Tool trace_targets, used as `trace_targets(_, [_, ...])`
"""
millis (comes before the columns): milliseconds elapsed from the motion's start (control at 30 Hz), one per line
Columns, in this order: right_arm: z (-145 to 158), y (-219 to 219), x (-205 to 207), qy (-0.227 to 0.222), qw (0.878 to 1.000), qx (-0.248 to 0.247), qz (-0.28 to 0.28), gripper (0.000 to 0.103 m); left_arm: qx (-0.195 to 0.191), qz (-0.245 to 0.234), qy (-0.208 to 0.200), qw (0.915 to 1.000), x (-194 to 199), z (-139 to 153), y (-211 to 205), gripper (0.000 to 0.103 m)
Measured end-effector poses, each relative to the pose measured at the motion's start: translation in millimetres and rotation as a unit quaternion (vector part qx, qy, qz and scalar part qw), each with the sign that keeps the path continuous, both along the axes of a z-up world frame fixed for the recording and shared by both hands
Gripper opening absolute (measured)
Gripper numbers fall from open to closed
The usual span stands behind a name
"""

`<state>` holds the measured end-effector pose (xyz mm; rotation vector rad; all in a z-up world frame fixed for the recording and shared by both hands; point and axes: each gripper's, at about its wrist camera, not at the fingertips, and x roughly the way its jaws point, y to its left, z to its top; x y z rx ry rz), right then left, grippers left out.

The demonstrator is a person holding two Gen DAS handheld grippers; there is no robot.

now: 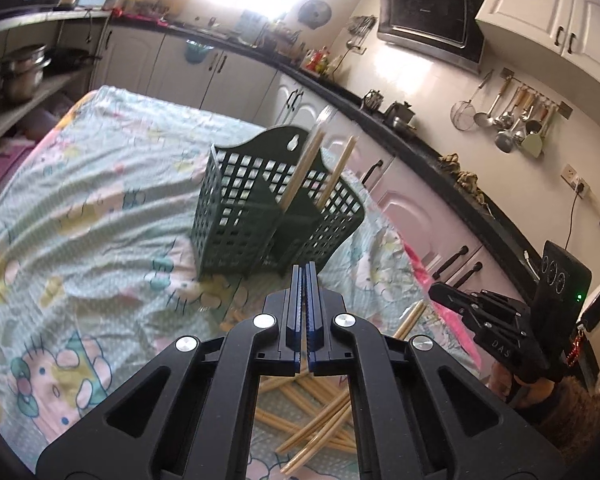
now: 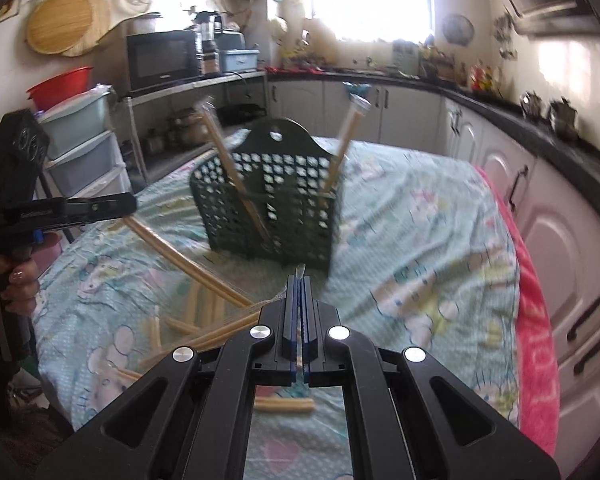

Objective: Organize utensils
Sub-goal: 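Lift both held chopsticks and carry them above the green basket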

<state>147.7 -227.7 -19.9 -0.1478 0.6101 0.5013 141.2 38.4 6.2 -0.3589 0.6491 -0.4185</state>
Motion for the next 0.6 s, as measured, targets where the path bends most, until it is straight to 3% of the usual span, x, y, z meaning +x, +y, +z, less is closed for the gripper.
trace_targets(600, [70.0, 49.8, -13.8, -0.074, 0.995, 0.022, 0.067, 0.001, 0.016, -0.015, -0.074, 0.9970, -10.6, 62.7, -10.1, 0.000])
